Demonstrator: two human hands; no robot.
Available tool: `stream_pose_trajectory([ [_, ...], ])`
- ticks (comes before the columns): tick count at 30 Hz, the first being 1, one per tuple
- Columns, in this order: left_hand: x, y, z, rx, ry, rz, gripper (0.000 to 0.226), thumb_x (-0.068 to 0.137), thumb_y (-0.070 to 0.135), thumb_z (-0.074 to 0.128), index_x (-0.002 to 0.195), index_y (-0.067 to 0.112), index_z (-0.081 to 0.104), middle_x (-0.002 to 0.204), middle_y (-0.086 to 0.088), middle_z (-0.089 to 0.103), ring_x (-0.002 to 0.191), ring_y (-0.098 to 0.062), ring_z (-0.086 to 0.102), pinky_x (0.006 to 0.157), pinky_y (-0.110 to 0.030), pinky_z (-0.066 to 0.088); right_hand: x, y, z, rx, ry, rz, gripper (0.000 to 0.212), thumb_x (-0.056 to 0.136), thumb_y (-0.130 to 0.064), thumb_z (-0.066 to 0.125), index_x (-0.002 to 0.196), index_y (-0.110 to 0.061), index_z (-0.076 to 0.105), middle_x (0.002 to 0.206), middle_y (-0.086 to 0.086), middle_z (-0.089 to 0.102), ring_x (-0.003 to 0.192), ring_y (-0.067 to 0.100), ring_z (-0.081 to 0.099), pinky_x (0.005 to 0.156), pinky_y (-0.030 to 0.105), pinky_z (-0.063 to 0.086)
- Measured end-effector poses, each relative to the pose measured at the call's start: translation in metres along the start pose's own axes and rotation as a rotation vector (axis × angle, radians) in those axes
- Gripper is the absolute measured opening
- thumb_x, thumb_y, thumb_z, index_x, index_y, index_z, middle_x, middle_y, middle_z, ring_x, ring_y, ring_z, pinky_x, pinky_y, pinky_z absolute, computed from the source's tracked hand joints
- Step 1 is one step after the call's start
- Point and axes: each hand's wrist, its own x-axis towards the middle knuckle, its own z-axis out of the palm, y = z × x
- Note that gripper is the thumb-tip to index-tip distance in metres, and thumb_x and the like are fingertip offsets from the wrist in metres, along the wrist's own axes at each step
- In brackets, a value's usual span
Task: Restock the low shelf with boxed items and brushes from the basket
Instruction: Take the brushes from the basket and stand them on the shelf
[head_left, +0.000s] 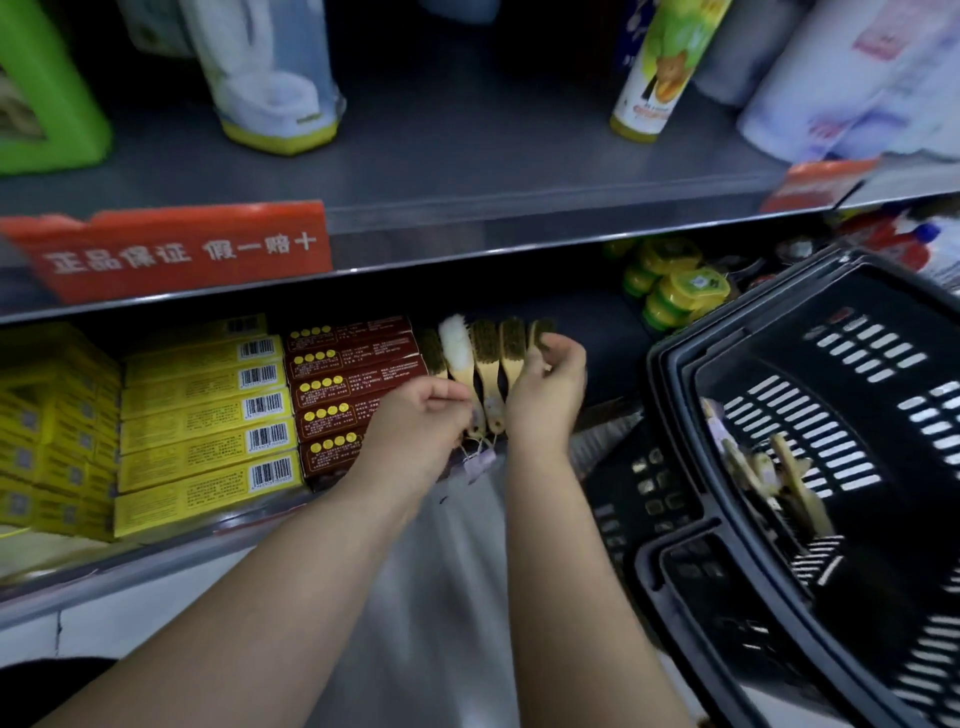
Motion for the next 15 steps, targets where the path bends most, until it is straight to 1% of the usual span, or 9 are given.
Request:
stream_pose_trajectory([
  [3,-0.014,0.015,0.009,0.127,-0.013,0.158,0.014,0.088,0.009,0.058,0.091,0.020,0.065,0.094,0.000,0.069,0.076,-0.008,0.059,0.062,-0.013,0.045,-0.002,-0.044,-0.021,0.002,-0.100,-0.025,0.010,0.094,-0.015,0.051,0.101,-0.021,0.054,0.115,0.007,0.057,0.103,0.020,0.055,0.088,0.030,0.044],
  [4,-0.020,0.019,0.014,0.160,-0.036,0.201,0.014,0.089,0.009,0.058,0.091,0.020,0.064,0.094,0.000,0.068,0.076,-0.007,0.059,0.063,-0.012,0.043,0.002,-0.055,-0.033,-0.017,-0.139,-0.046,0.009,0.093,-0.015,0.052,0.099,-0.022,0.055,0.114,0.007,0.058,0.102,0.020,0.056,0.090,0.032,0.045],
  [5,-0.025,0.023,0.019,0.194,-0.062,0.243,0.013,0.089,0.008,0.058,0.091,0.019,0.064,0.093,-0.001,0.067,0.076,-0.007,0.058,0.062,-0.009,0.042,0.007,-0.062,-0.048,-0.053,-0.180,-0.081,0.009,0.093,-0.014,0.053,0.098,-0.021,0.056,0.111,0.005,0.059,0.099,0.018,0.057,0.088,0.029,0.045],
  [6,-0.031,0.026,0.025,0.227,-0.090,0.282,0.012,0.089,0.007,0.058,0.092,0.017,0.064,0.092,-0.001,0.066,0.076,-0.008,0.057,0.061,-0.007,0.040,0.012,-0.067,-0.064,-0.095,-0.222,-0.126,0.009,0.092,-0.013,0.053,0.097,-0.020,0.056,0.107,0.003,0.060,0.094,0.015,0.057,0.083,0.021,0.045],
  [8,-0.044,0.030,0.038,0.291,-0.153,0.360,0.010,0.089,0.008,0.058,0.093,0.015,0.063,0.087,0.002,0.063,0.079,-0.011,0.057,0.065,-0.010,0.042,0.020,-0.067,-0.101,-0.190,-0.282,-0.231,0.011,0.092,-0.009,0.052,0.093,-0.020,0.057,0.094,-0.003,0.060,0.082,0.008,0.054,0.066,0.005,0.038],
  [9,-0.051,0.031,0.044,0.332,-0.188,0.401,0.008,0.090,0.010,0.058,0.094,0.015,0.063,0.085,0.005,0.061,0.079,-0.010,0.057,0.067,-0.012,0.043,0.023,-0.064,-0.119,-0.235,-0.291,-0.282,0.014,0.092,-0.008,0.052,0.091,-0.021,0.057,0.089,-0.005,0.059,0.079,0.008,0.054,0.062,0.004,0.036],
  [12,-0.071,0.033,0.066,0.463,-0.287,0.501,0.011,0.091,0.017,0.058,0.100,0.021,0.062,0.089,0.013,0.059,0.078,0.001,0.054,0.071,-0.011,0.043,0.033,-0.046,-0.175,-0.382,-0.308,-0.339,0.016,0.091,-0.010,0.051,0.087,-0.025,0.056,0.086,-0.008,0.061,0.079,0.010,0.057,0.069,0.019,0.040],
  [14,-0.079,0.036,0.084,0.558,-0.335,0.547,0.013,0.092,0.021,0.057,0.103,0.027,0.059,0.097,0.013,0.058,0.089,-0.001,0.054,0.076,-0.012,0.042,0.041,-0.027,-0.206,-0.517,-0.376,-0.297,0.014,0.092,-0.013,0.051,0.087,-0.026,0.055,0.085,-0.008,0.061,0.080,0.013,0.058,0.071,0.027,0.044],
  [15,-0.081,0.038,0.094,0.626,-0.355,0.573,0.015,0.092,0.024,0.056,0.107,0.028,0.057,0.103,0.013,0.058,0.095,-0.003,0.054,0.078,-0.014,0.042,0.046,-0.016,-0.221,-0.587,-0.417,-0.258,0.012,0.092,-0.014,0.052,0.087,-0.026,0.054,0.085,-0.007,0.062,0.079,0.014,0.059,0.070,0.027,0.045],
])
